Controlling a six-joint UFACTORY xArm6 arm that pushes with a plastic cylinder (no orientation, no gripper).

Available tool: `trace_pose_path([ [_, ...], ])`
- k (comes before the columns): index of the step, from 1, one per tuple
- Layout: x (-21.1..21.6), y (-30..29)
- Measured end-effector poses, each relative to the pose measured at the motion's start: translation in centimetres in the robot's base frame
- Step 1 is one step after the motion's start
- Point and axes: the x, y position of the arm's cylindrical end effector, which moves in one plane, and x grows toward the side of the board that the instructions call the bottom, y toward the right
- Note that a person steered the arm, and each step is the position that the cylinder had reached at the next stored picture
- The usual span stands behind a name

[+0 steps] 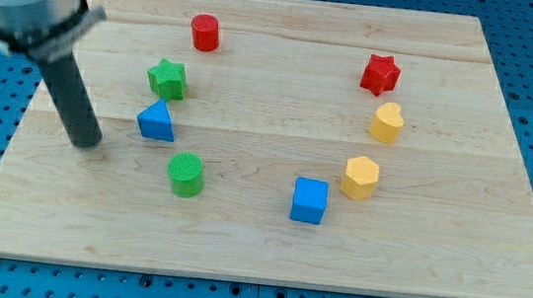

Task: Point your arm at the red star

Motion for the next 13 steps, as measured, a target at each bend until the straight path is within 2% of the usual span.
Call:
trace_pose_path([
  [1, 6.2, 4.4],
  [2, 8.0, 13.3],
  [3, 7.8, 16.8],
  [7, 7.8, 17.3],
  [8, 7.8, 23.0],
  [9, 6.3, 36.3],
  [10, 2.3, 39.4],
  [11, -1.8, 39.3],
  [13, -1.8, 39.3],
])
